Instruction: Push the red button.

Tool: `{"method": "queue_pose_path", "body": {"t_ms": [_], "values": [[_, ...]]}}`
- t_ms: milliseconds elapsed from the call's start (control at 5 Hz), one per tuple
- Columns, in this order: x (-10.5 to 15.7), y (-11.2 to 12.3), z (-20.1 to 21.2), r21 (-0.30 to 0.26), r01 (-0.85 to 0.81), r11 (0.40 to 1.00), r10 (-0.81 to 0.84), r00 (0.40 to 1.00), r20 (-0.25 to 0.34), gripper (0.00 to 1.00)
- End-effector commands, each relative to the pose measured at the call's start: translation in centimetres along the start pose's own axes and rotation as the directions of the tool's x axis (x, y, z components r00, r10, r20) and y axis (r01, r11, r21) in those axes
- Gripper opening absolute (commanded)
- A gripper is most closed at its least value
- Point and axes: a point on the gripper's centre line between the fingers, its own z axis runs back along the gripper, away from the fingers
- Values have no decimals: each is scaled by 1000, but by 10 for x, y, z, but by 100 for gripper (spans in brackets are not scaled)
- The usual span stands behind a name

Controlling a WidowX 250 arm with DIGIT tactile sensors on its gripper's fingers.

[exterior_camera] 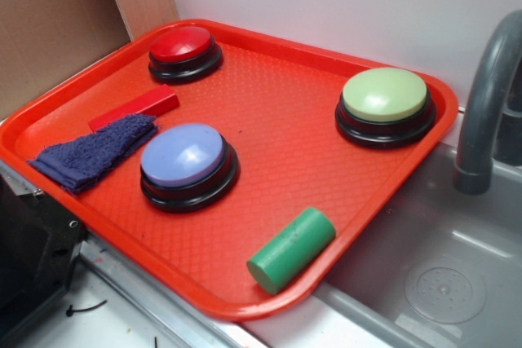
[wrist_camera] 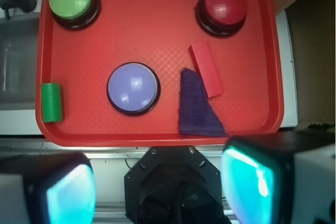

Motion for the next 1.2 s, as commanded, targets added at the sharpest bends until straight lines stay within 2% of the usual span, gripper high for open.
{"method": "queue_pose_path", "body": {"t_ms": [0,200,400,600,1000], "values": [[0,0,0,0,0,1000,0,1000,0,100],[46,50,-53,119,-167,979,169,986,-8,100],[91,78,-97,127,-265,956,258,964,72,100],[133,103,-120,152,-307,939,294,950,105,100],[133,103,-120,152,-307,939,294,950,105,100]]}}
